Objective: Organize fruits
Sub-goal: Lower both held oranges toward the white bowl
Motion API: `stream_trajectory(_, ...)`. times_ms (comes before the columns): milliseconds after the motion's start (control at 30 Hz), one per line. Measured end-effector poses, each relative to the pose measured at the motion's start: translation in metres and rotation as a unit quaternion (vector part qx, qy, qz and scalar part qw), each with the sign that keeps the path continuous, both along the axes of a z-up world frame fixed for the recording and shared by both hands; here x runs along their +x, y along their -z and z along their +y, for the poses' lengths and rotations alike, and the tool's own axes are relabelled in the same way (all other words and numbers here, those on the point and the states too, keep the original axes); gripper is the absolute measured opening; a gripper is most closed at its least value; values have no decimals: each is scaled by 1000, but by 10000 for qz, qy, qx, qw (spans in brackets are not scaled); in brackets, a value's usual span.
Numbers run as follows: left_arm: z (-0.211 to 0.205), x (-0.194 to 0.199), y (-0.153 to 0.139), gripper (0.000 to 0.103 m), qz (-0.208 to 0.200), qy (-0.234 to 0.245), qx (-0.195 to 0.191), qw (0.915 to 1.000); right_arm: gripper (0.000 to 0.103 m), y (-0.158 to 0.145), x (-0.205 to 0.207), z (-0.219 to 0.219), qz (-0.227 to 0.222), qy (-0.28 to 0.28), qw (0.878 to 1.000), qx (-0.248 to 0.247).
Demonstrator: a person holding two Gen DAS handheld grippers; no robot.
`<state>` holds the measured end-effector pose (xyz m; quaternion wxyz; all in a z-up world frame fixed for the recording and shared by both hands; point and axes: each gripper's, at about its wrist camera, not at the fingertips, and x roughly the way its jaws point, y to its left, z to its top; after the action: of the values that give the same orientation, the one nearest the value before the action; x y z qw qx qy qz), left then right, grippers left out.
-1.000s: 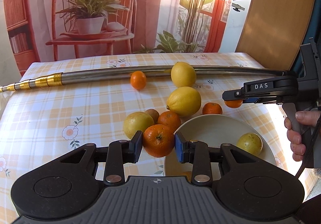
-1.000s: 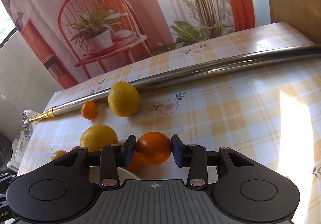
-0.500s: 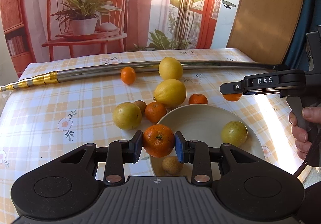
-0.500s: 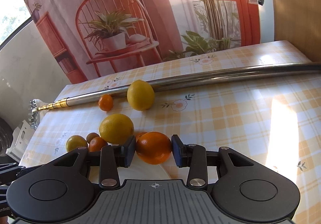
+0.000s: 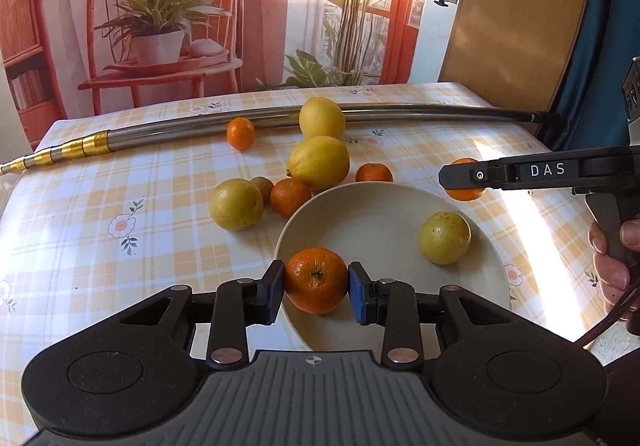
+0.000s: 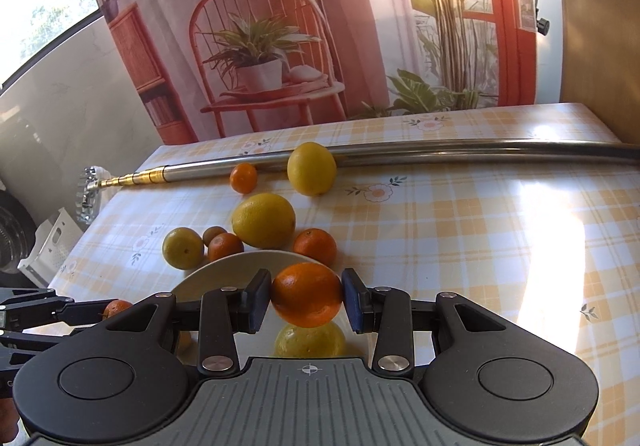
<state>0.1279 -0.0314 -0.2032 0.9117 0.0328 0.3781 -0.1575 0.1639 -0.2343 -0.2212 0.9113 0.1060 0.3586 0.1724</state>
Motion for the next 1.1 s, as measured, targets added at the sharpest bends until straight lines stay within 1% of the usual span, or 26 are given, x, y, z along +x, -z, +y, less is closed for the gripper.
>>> stream_trajectory(100,-3,-4,2,36,6,53,74,10000,35,2,-9,-1,6,-48,10000,32)
stream_trajectory(333,-9,-12,3,36,-4,152,109,9998,35,6,-29,1,20,-163,9999,0)
stream_trajectory(533,-14,-16,8,36,34,211,238,9995,35,12,-41,0,25,-179,9998,110)
stream_trajectory(767,-22,-19,13,36,60,291,314,9991,35,20,-45,2,188,-243,9995,50)
stream_trajectory(1100,-27,-14,20,36,14,370,536,9979,36,31,-39,5,433,-255,9987,125)
